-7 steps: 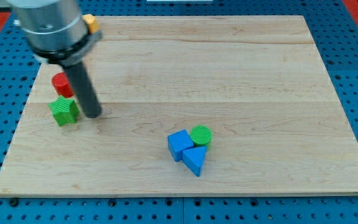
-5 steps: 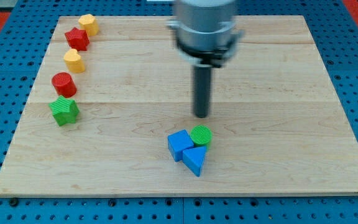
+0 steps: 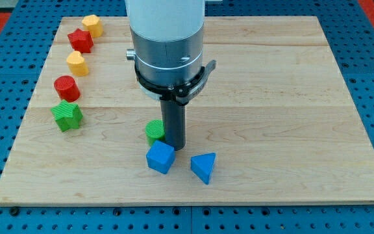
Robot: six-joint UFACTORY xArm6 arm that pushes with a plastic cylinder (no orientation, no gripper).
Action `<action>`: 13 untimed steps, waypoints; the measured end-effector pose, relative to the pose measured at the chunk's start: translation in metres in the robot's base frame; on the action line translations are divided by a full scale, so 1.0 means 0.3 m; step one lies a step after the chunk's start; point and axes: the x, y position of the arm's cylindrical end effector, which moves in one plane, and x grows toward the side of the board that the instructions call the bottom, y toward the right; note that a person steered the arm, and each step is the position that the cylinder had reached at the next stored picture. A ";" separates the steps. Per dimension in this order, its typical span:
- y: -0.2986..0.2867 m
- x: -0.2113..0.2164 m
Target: Move green circle below the green star
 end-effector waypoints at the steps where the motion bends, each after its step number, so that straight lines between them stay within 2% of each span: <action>1: -0.010 -0.017; 2: -0.228 -0.030; 3: -0.174 -0.044; 4: -0.157 -0.125; 5: -0.262 -0.136; 6: -0.229 -0.149; 8: -0.228 -0.073; 9: -0.209 -0.169; 11: -0.487 -0.088; 12: -0.429 -0.057; 13: -0.425 0.033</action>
